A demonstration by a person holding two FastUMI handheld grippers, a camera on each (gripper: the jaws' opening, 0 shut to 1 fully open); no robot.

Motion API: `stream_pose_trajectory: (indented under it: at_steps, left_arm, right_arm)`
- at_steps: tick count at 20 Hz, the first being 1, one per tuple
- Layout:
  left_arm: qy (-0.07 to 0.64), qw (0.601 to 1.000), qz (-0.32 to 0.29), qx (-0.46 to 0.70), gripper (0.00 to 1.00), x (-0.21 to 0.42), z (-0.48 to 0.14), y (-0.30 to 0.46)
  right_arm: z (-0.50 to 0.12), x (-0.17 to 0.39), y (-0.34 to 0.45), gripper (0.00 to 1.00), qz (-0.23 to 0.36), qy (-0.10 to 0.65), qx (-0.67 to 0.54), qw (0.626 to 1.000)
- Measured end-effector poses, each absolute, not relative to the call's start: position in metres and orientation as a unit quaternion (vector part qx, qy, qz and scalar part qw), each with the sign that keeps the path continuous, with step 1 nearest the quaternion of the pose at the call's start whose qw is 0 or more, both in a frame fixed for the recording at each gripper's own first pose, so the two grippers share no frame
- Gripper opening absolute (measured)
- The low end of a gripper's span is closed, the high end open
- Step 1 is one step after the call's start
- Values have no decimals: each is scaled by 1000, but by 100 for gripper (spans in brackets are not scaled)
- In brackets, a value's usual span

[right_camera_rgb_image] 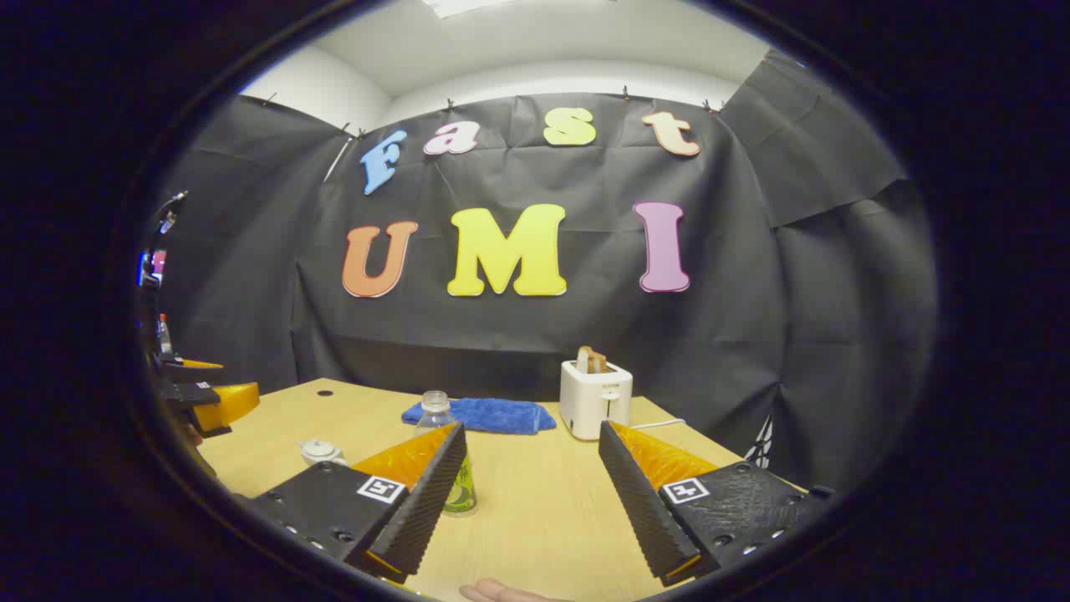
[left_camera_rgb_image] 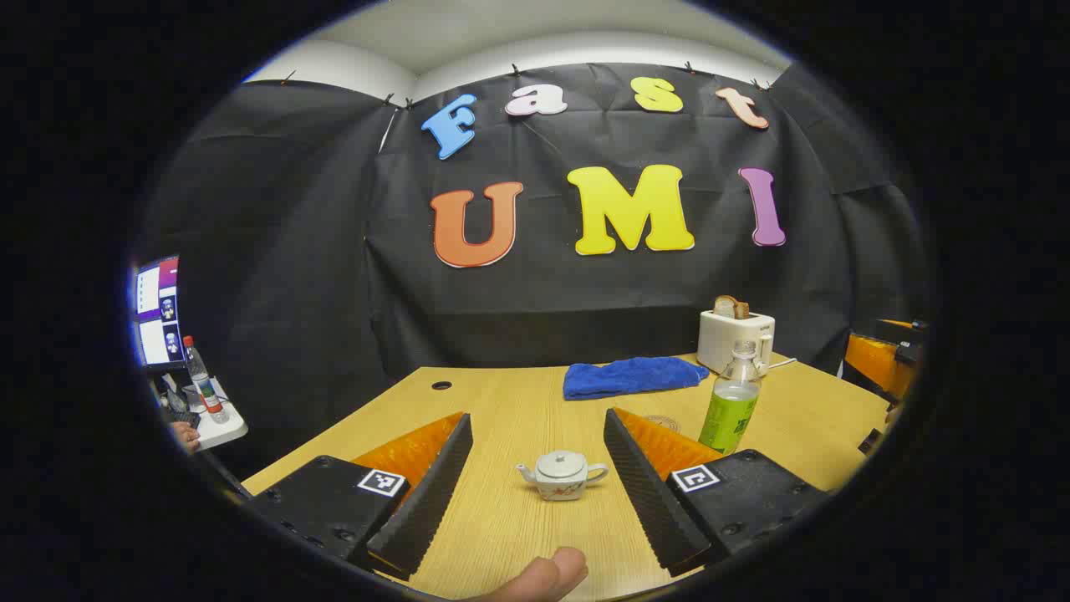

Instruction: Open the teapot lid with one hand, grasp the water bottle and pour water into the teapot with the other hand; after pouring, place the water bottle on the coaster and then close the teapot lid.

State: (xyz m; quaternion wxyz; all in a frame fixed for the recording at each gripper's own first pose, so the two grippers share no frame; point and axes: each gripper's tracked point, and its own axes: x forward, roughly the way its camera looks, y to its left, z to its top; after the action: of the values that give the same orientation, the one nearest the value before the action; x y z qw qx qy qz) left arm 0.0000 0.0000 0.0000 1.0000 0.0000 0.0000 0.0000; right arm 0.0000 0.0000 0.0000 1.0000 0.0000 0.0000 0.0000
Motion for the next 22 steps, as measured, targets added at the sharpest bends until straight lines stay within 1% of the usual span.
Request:
stream_pose_trajectory:
  at_steps: [3,8,9,10,11,12,14,15,16,20,22]
  left_arm:
    - [7,1000,2,-9,99,6,-5,5]
    - [9,1000,6,-18,99,7,-7,9]
    - [8,1000,5,-19,99,7,-8,10]
    - [8,1000,4,-19,99,8,-7,8]
    - [8,1000,3,-18,99,8,-8,7]
    - [8,1000,2,-17,99,9,-8,6]
    - [8,1000,0,-16,99,9,-10,5]
    - [8,1000,-2,-16,99,10,-10,4]
    - [10,1000,-2,-16,99,11,-11,2]
    - [13,1000,-3,-16,99,15,-15,3]
    - [15,1000,-11,-16,99,20,-18,1]
  right_arm:
    - [6,-2,-2,95,-1,-12,-6,1000]
    - [0,0,1,95,3,-5,-10,1000]
    - [-1,1,1,97,3,-3,-10,1000]
    - [-4,2,2,95,3,1,-10,1000]
    - [-5,3,3,98,4,3,-11,1000]
    - [-6,3,3,95,4,4,-14,1000]
    - [-7,4,3,95,2,4,-19,1000]
    - [-8,5,4,97,1,5,-21,1000]
    - [-10,5,5,95,2,6,-23,1000]
    - [-13,11,4,95,-7,7,-36,999]
    - [-19,13,10,95,4,14,-29,999]
